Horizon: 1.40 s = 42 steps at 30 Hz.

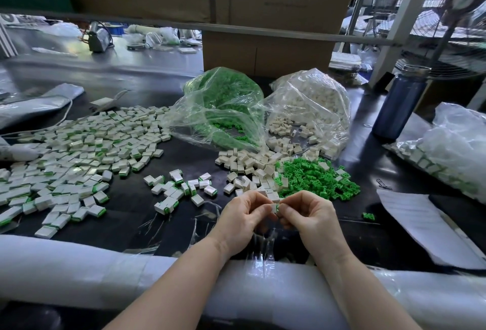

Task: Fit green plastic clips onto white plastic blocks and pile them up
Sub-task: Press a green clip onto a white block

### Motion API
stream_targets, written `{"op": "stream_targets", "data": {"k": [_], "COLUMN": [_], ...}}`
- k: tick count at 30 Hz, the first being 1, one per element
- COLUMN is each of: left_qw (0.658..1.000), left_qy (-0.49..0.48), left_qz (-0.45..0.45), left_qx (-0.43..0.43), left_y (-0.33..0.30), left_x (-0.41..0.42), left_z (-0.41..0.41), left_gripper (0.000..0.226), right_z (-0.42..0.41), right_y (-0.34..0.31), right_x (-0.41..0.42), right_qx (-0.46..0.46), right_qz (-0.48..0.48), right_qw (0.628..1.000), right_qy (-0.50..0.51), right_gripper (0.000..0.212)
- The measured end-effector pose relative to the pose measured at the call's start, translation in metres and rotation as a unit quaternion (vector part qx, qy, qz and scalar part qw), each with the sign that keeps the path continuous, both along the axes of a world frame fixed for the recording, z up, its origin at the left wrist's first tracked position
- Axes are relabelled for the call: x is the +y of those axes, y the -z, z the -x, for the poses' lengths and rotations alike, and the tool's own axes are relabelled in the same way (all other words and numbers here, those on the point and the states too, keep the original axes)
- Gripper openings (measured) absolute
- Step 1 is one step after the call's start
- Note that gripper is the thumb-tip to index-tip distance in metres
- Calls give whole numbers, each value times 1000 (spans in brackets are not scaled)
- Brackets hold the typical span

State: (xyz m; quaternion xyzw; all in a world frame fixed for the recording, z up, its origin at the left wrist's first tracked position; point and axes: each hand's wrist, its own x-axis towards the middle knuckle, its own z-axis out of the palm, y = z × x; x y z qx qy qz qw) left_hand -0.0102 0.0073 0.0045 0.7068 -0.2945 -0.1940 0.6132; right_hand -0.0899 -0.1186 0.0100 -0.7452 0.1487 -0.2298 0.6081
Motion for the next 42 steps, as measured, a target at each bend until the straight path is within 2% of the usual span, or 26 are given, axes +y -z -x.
{"op": "stream_targets", "data": {"k": [8,19,31,40,42], "left_qw": [1000,999,996,999,999], "left_qy": [9,47,78,45,43], "left_qz": [-20,-4,-45,6,5], "left_qx": [-14,-3,-17,-1,-14], "left_y": [1,-2,-5,-4,-2], "left_x": [1,4,5,4,5], "left_z": [-1,1,4,4,4], "left_gripper": [13,13,11,7,19], "right_z": [-1,1,0,-2,-2], "right_y": [0,1,4,2,2], "right_x": [1,-1,-5,-5,-5], "right_qx": [17,12,37,4,6], "right_qz": [13,9,24,-61,-64], "right_qw": [1000,999,995,997,997], "right_qy": [-21,-49,-85,-41,-34], "right_gripper": [18,24,30,11,10]}}
